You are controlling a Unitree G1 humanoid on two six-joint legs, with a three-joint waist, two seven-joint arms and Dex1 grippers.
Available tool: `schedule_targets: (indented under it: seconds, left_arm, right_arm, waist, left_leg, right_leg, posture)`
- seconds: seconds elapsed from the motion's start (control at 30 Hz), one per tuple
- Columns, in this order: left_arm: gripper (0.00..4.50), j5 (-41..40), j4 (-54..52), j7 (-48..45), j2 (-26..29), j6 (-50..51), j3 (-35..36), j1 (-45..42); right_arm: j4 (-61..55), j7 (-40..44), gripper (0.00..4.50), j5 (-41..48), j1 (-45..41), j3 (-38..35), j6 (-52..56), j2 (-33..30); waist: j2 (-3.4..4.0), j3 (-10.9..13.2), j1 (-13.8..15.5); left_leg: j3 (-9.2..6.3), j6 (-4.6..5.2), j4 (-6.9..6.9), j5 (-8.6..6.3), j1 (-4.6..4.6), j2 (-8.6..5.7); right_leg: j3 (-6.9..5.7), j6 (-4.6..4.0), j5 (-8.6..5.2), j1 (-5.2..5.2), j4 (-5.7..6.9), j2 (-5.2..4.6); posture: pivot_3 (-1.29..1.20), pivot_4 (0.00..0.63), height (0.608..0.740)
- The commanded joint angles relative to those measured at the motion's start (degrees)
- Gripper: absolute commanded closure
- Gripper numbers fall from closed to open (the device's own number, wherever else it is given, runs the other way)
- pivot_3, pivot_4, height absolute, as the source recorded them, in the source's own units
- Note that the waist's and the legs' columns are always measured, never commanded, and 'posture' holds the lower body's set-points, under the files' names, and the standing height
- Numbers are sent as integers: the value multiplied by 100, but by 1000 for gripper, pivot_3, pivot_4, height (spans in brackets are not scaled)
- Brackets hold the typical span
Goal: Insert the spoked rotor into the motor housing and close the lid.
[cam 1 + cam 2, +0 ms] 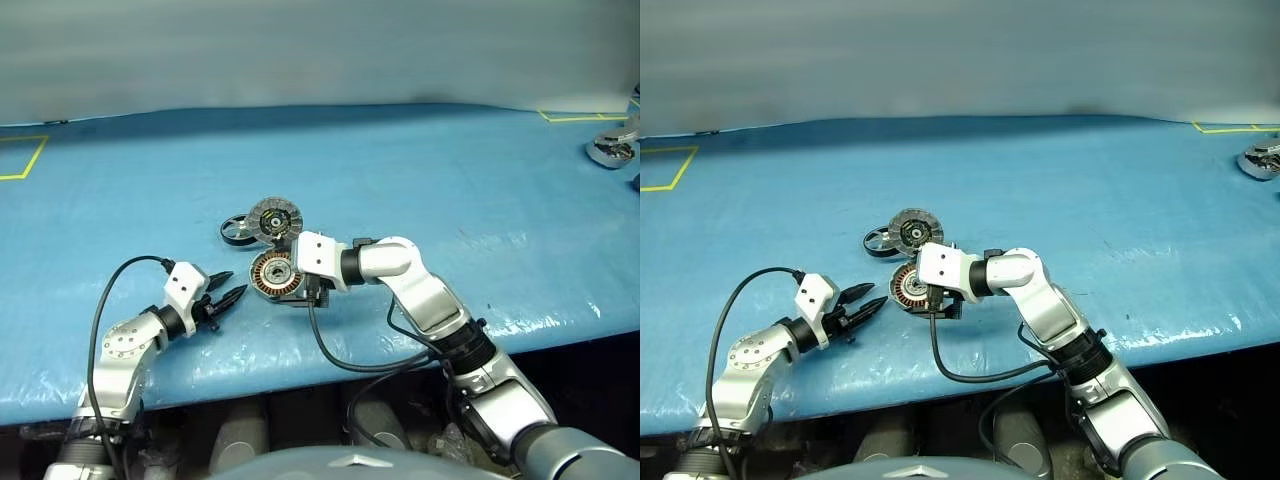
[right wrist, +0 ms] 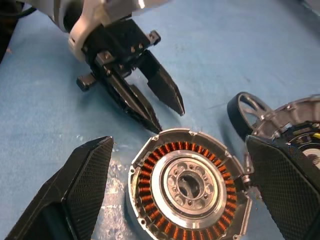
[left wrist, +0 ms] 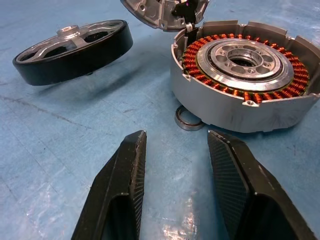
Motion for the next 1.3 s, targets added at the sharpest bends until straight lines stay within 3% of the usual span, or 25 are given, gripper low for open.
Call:
schedule_targets:
  seconds: [0.03, 0.4, 0.93, 1.03, 1.1, 1.3]
  left_arm:
    - [2488, -2, 173, -210, 95, 1, -34, -291]
    - [2488, 229, 699, -834, 331, 16, -405, -858]
    - [2488, 611, 1419, -924, 89, -152, -787, -1128]
    - [3062, 647, 1542, -903, 53, -108, -819, -1220]
    - [3680, 655, 1576, -944, 55, -111, -835, -1240]
    - [3769, 598, 1556, -1010, 66, -115, -802, -1165]
  right_arm:
    - [-391, -272, 30, 358, 378, -556, -4, -180]
    - [-866, -848, 30, 768, 1555, -936, 187, -509]
    - [-802, -1020, 30, 895, 1493, -857, 148, -710]
    - [-802, -1045, 0, 902, 1504, -858, 146, -727]
    - [-804, -1058, 0, 905, 1508, -856, 142, -735]
    - [-786, -1076, 0, 898, 1492, -840, 122, -735]
  waist:
    - [-1, 0, 24]
    - [-4, 4, 6]
    - [-3, 2, 75]
    - [-3, 1, 113]
    - [-2, 0, 116]
    - [-1, 0, 123]
  left_leg:
    - [-2, 0, 1, 0, -1, 0]
    - [0, -1, 1, 0, -5, -5]
    - [1, 0, 10, 0, 2, -7]
    - [0, 0, 12, 0, 4, -9]
    - [0, 0, 12, 0, 5, -9]
    - [1, 0, 10, 0, 5, -8]
  right_leg:
    - [-1, 0, 0, 1, -1, 0]
    - [1, 3, -2, -1, -2, -5]
    - [2, 5, -1, 10, -3, -6]
    - [2, 6, 0, 14, -3, -8]
    - [2, 6, 0, 14, -3, -8]
    - [1, 6, 0, 14, -3, -7]
  posture:
    - [0, 150, 740]
    - [0, 150, 740]
    - [0, 150, 740]
    - [0, 150, 740]
    - [0, 150, 740]
    - [0, 150, 740]
